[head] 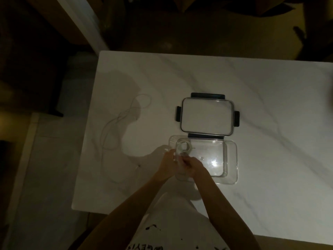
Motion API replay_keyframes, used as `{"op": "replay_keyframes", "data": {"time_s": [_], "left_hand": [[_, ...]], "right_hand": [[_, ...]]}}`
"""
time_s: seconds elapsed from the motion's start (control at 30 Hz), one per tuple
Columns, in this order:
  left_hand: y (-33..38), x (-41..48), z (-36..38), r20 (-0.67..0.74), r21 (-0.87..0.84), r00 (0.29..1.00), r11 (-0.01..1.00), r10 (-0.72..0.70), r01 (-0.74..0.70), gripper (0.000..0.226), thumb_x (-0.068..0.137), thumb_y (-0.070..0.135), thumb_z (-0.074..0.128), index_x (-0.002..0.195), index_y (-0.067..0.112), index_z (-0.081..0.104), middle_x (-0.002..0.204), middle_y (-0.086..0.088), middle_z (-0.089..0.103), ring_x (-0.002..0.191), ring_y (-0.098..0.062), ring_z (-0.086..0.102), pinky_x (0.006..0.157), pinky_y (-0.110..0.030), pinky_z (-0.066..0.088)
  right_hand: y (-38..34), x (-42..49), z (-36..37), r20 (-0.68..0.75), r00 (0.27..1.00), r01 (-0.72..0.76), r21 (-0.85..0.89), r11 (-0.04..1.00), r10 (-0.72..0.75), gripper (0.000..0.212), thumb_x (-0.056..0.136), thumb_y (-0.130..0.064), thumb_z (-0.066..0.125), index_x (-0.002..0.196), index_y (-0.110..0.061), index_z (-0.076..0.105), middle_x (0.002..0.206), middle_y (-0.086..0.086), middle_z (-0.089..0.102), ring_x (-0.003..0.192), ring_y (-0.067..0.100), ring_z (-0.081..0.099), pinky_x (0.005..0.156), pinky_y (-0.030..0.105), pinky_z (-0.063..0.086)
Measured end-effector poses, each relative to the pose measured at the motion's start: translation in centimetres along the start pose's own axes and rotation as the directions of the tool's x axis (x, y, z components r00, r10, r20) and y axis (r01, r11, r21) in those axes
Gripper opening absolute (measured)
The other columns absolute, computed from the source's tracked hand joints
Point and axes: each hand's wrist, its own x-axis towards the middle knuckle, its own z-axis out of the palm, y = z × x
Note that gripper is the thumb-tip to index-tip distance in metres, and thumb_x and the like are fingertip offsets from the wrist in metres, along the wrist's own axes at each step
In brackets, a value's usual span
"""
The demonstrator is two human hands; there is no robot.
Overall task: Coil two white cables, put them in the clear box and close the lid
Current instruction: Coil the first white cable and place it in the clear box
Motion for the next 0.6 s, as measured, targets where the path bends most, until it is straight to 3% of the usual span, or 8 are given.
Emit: {"op": "replay_keyframes", "data": {"time_s": [0.1, 0.23, 0.3, 0.33, 0.4, 0.5, 0.6], "left_hand": [[-0.1, 0.0, 0.2, -0.024, -0.034, 1.000, 0.999, 0.002, -0.003, 0.031, 0.083, 0.014, 0.045, 0.091, -0.012, 0.062, 0.087, -0.023, 0.065, 0.076, -0.015, 0.054, 0.063, -0.013, 0.038], [-0.4, 0.0, 0.1, -0.013, -0.075, 0.999, 0.996, 0.045, -0.046, 0.019, 0.088, 0.002, 0.051, 0.090, -0.011, 0.064, 0.089, -0.026, 0.068, 0.067, 0.010, 0.060, 0.064, -0.003, 0.043], [-0.7, 0.0, 0.2, -0.029, -0.089, 1.000, 0.996, 0.009, -0.011, 0.026, 0.090, 0.016, 0.049, 0.092, -0.004, 0.066, 0.088, -0.021, 0.071, 0.065, 0.002, 0.063, 0.063, -0.010, 0.048], [-0.6, 0.0, 0.3, -0.049, -0.095, 0.999, 0.995, -0.006, 0.002, 0.031, 0.089, 0.023, 0.046, 0.093, 0.000, 0.067, 0.087, -0.018, 0.072, 0.067, -0.006, 0.066, 0.066, -0.022, 0.053], [-0.5, 0.0, 0.4, -0.054, -0.079, 0.998, 0.997, -0.031, 0.027, 0.033, 0.090, 0.026, 0.045, 0.093, 0.002, 0.067, 0.086, -0.016, 0.073, 0.072, -0.021, 0.068, 0.068, -0.035, 0.055], [-0.4, -0.2, 0.2, -0.030, -0.064, 0.997, 0.995, -0.074, 0.072, 0.023, 0.093, 0.016, 0.050, 0.097, 0.000, 0.065, 0.089, -0.015, 0.072, 0.074, -0.016, 0.064, 0.066, -0.025, 0.047], [-1.0, -0.4, 0.4, 0.009, -0.067, 0.996, 0.993, -0.093, 0.094, 0.024, 0.090, 0.017, 0.053, 0.105, 0.000, 0.061, 0.092, -0.015, 0.071, 0.077, -0.023, 0.067, 0.067, -0.027, 0.047]], "right_hand": [[-0.6, -0.9, 0.9, 0.022, 1.000, -0.015, 0.017, 1.000, 0.015, 0.012, 0.092, 0.003, 0.045, 0.088, -0.004, 0.054, 0.091, 0.010, 0.058, 0.083, 0.018, 0.058, 0.077, 0.026, 0.051], [-1.1, -1.4, 1.7, 0.014, 0.999, -0.040, 0.007, 0.999, 0.040, 0.016, 0.092, 0.002, 0.043, 0.083, -0.005, 0.053, 0.076, 0.006, 0.062, 0.076, 0.016, 0.055, 0.073, 0.025, 0.049], [-1.4, -0.7, 1.9, 0.026, 0.996, -0.089, -0.052, 0.995, 0.091, 0.015, 0.093, -0.005, 0.044, 0.081, -0.004, 0.054, 0.078, 0.008, 0.058, 0.077, 0.017, 0.054, 0.084, 0.028, 0.047], [-1.3, -0.4, 1.9, 0.023, 0.992, -0.122, -0.123, 0.985, 0.126, 0.015, 0.091, -0.009, 0.047, 0.078, -0.005, 0.054, 0.074, 0.009, 0.058, 0.076, 0.018, 0.052, 0.085, 0.028, 0.045], [-1.2, 0.6, 1.7, -0.014, 0.991, -0.131, -0.203, 0.970, 0.131, 0.011, 0.086, -0.012, 0.053, 0.077, -0.008, 0.051, 0.069, 0.006, 0.055, 0.070, 0.016, 0.050, 0.074, 0.025, 0.044], [-0.7, 2.4, 1.2, -0.062, 0.993, -0.112, -0.331, 0.937, 0.096, 0.009, 0.087, -0.015, 0.055, 0.079, -0.010, 0.054, 0.077, 0.006, 0.052, 0.067, 0.014, 0.051, 0.065, 0.024, 0.043], [-0.8, 1.7, 1.3, -0.071, 0.989, -0.149, -0.366, 0.919, 0.132, 0.008, 0.085, -0.014, 0.060, 0.083, -0.006, 0.060, 0.078, 0.011, 0.059, 0.069, 0.019, 0.056, 0.065, 0.026, 0.049]]}}
